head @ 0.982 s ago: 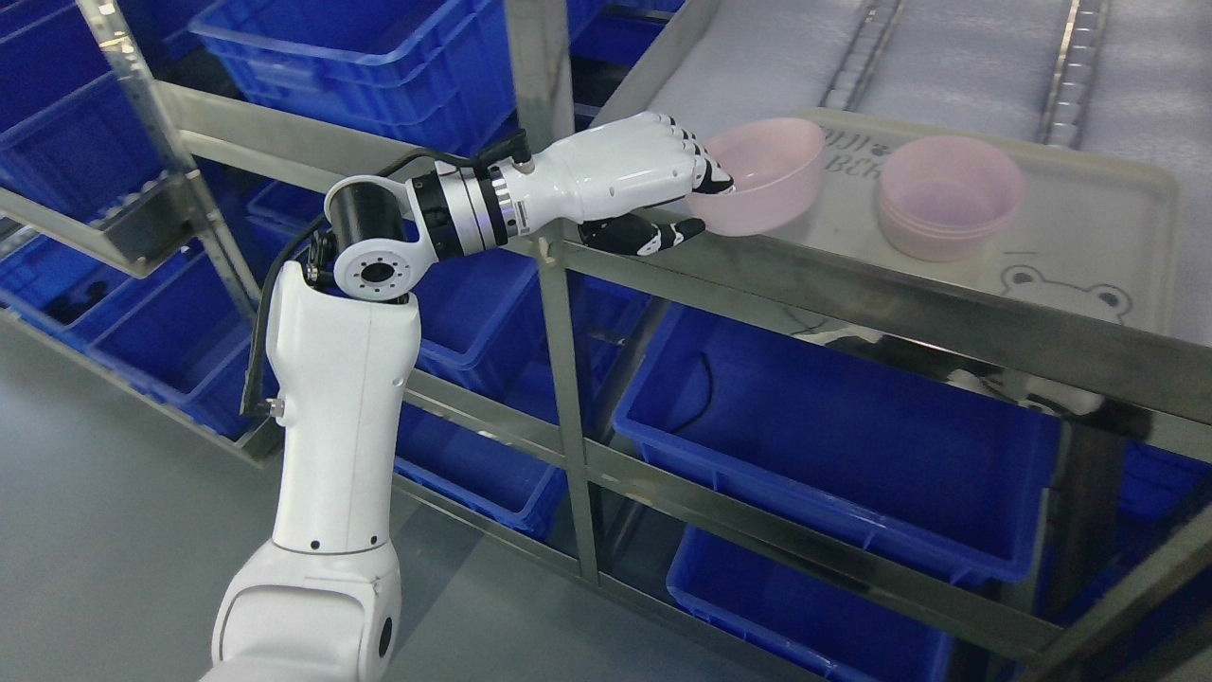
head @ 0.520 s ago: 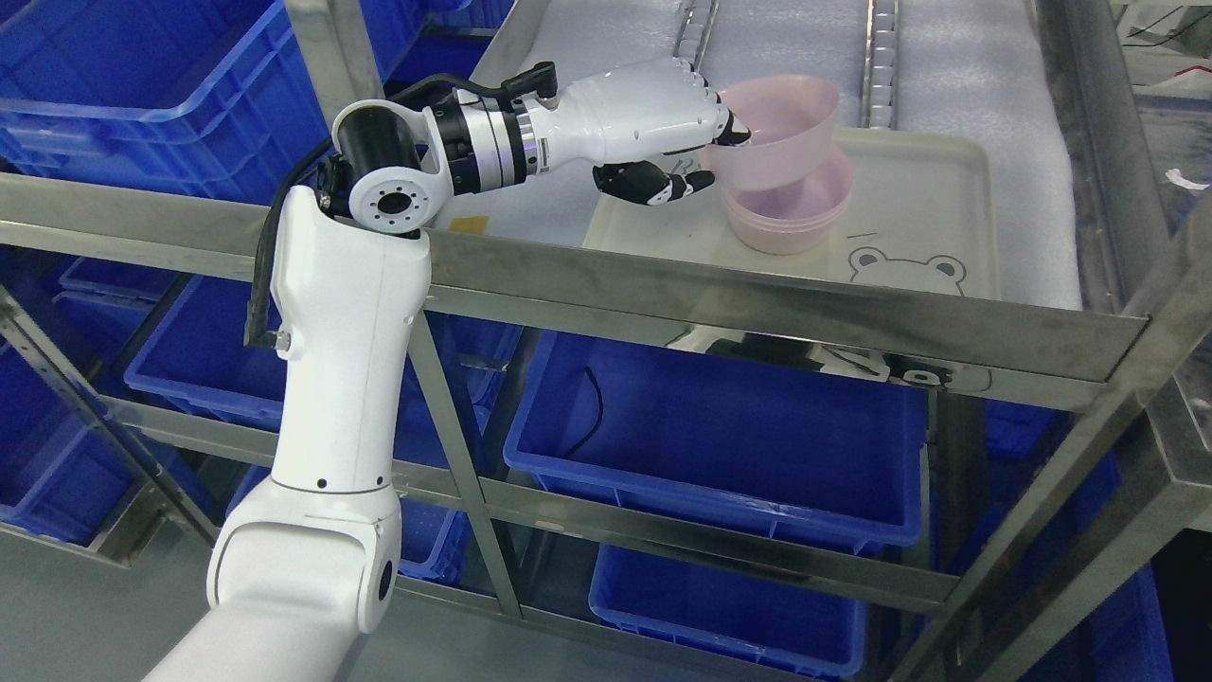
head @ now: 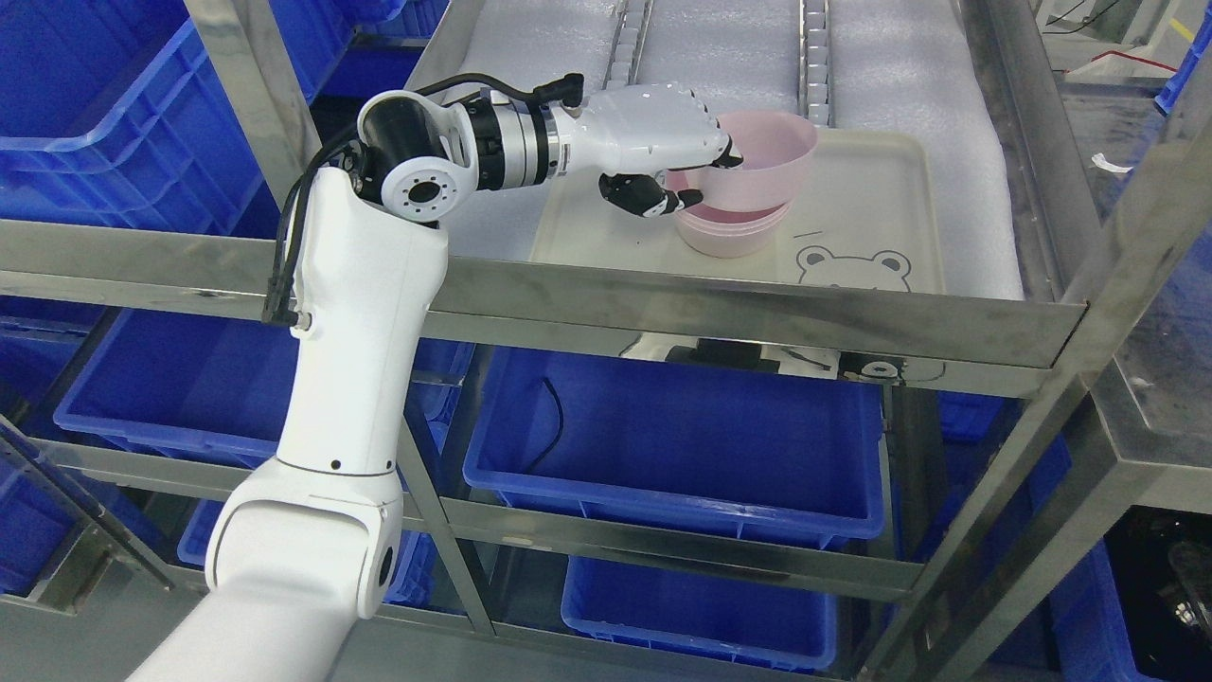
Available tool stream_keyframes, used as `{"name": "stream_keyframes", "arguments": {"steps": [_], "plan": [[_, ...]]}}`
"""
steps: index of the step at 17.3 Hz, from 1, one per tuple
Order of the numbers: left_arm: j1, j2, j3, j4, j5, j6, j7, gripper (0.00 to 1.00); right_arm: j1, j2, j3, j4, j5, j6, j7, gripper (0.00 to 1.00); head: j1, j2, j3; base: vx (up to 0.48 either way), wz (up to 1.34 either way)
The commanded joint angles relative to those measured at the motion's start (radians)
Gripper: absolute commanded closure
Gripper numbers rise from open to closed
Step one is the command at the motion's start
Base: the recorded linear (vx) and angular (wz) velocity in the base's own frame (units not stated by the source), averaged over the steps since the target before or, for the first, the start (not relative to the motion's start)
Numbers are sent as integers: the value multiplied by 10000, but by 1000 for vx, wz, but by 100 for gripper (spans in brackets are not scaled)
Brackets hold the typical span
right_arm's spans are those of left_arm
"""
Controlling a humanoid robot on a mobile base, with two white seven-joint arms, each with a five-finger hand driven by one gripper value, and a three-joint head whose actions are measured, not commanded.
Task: Stack pink IKEA bowl on shelf middle layer
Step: 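Lower the pink bowl into the other pink bowl on the tray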
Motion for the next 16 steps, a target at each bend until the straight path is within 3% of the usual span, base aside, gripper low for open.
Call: {"name": "stream_keyframes", "arguments": {"steps": [1,5,8,9,10,15,16], "plan": [[-214,175,-302,559,-537,-5,-26,98,30,-175,0,-175,0,-6,7,0,0,0,0,-1,11],[-214,175,-302,559,-537,-5,-26,97,30,-175,0,-175,0,-6,7,0,0,0,0,-5,48],[-214,175,-333,575,-522,-5,-26,90,30,-175,0,-175,0,-6,7,0,0,0,0,0,0],[-214,175,-348,575,-522,-5,-26,77,30,-175,0,-175,0,-6,7,0,0,0,0,0,0],[-214,175,-349,575,-522,-5,-26,56,45,-175,0,-175,0,-6,7,0,0,0,0,0,0],[-336,175,-196,376,-95,-5,112,20,30,-175,0,-175,0,-6,7,0,0,0,0,0,0],[-397,175,-119,254,500,-5,203,19,45,-175,0,-175,0,-6,7,0,0,0,0,0,0]]}}
